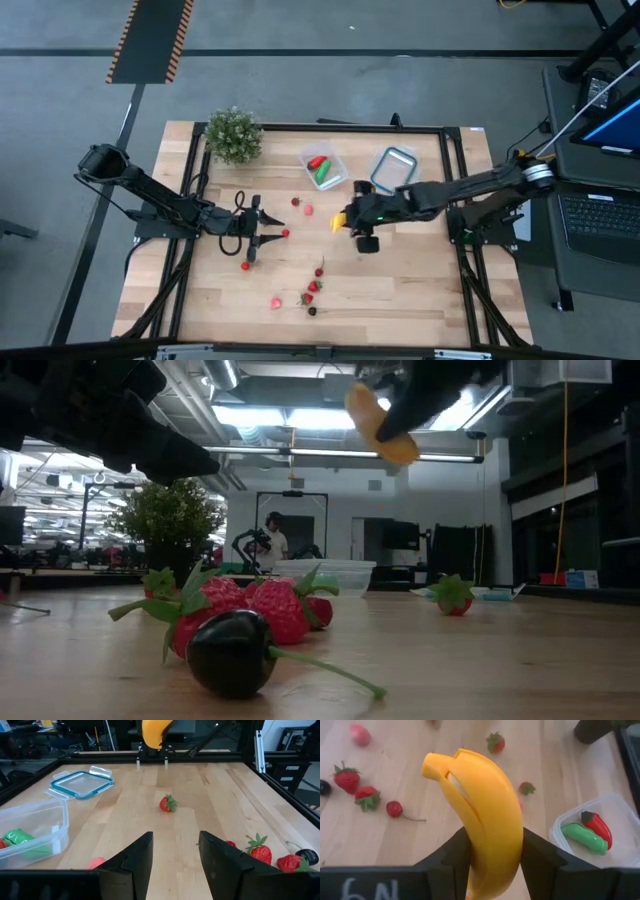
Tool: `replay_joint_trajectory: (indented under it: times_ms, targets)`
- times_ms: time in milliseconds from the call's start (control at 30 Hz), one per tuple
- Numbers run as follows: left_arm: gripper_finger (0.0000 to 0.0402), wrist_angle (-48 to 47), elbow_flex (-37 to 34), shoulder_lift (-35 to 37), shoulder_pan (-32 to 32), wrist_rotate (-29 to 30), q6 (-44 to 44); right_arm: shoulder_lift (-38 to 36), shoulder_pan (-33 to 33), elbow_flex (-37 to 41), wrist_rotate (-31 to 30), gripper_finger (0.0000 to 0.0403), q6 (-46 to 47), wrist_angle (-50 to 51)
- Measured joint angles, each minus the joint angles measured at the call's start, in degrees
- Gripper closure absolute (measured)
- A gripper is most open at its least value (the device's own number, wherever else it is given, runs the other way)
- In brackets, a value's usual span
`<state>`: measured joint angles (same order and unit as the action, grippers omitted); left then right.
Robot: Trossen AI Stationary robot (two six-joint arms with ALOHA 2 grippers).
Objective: Pick and placing Produce into tupperware
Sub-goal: Put the yellow banana into the transparent container
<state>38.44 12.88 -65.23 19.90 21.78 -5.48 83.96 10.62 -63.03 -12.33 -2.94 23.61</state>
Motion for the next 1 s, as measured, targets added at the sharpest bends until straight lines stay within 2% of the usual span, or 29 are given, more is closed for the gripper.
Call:
replay_joint_trajectory:
  times_ms: [200,500,800,1000]
  targets:
    - [0.025,0.3,0.0,0.0,0.0,0.0,-0.3,-9.1,-0.4,14.6,-0.2,0.0261,1.2,-14.2]
    - [0.025,1.2,0.0,0.0,0.0,0.0,-0.4,-18.0,-0.4,32.9,-0.3,0.0261,0.9,-35.9]
    - [0.025,1.4,0.0,0.0,0.0,0.0,-0.4,-25.0,-0.4,43.6,-0.2,0.0261,-0.8,-49.6]
    - [0.025,1.5,0.0,0.0,0.0,0.0,-0.4,-28.0,-0.4,48.4,3.0,0.0261,-1.8,-55.0]
